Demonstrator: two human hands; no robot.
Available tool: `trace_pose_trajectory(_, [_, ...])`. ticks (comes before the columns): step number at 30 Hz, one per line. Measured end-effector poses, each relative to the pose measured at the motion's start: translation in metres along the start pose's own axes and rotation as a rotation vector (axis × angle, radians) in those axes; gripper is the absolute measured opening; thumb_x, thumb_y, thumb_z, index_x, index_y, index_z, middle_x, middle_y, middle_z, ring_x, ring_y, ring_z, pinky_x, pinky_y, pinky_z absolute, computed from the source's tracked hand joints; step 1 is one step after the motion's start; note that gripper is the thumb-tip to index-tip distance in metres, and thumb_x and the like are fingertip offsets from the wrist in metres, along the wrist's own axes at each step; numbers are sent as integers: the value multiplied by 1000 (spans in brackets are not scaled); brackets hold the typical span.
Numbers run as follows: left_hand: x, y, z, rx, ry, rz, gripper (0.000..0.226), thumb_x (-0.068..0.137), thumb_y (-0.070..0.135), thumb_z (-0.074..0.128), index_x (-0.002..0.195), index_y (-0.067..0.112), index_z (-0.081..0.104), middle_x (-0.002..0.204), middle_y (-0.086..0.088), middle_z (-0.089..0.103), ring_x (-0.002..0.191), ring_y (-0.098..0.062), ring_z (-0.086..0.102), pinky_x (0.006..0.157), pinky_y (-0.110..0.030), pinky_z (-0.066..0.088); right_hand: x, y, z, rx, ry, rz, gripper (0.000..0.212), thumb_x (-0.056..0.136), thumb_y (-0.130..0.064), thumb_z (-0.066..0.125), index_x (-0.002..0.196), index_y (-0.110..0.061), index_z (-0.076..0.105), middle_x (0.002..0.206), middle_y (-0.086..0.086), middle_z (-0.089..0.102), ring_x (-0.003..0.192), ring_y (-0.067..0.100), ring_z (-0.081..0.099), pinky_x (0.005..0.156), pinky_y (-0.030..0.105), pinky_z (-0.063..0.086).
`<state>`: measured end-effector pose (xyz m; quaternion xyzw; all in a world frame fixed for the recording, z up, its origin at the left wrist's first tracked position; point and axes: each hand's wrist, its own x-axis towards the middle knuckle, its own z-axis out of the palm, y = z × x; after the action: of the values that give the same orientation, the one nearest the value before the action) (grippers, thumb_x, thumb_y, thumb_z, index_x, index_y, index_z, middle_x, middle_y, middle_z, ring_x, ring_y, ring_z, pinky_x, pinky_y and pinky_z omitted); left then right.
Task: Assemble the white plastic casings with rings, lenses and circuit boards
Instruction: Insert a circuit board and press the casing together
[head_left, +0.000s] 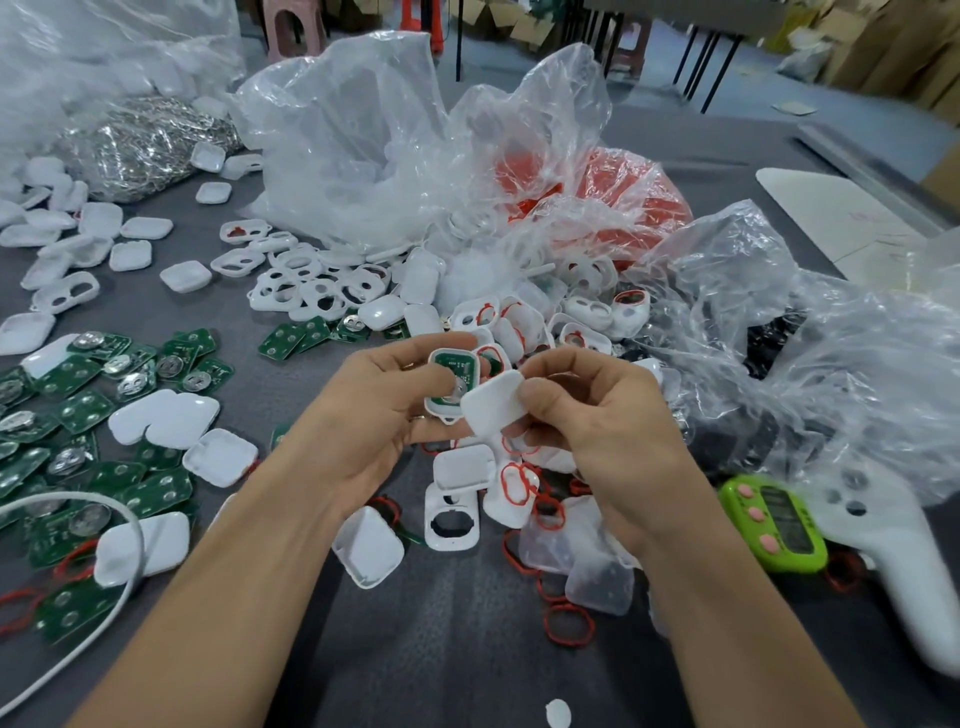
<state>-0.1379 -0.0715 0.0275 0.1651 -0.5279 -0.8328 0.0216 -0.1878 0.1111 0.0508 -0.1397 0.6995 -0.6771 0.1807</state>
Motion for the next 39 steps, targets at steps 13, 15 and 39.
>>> trace_pose_trajectory(13, [-3,-8,9,53,-84,-27,38,92,-14,54,104,11,80,104,-15,78,83,-26,75,70,-38,65,-4,2,-5,-330,106,-303,24,82,-1,79,89,-24,81,81,-14,78,78,4,75,72,15,57])
trace_pose_trajectory(15, [-3,-8,9,50,-87,-25,37,92,-14,55,109,10,79,105,-15,78,84,-26,76,70,-38,65,-5,2,-3,-324,105,-321,29,78,4,79,92,-23,81,82,-13,78,78,4,75,74,16,58])
trace_pose_trajectory(39, [-3,-8,10,-38,-123,-74,34,99,-3,48,109,8,79,112,-20,75,89,-29,76,70,-39,64,1,6,-1,-163,160,-239,25,80,2,81,84,-22,82,81,-8,79,80,10,77,74,20,59])
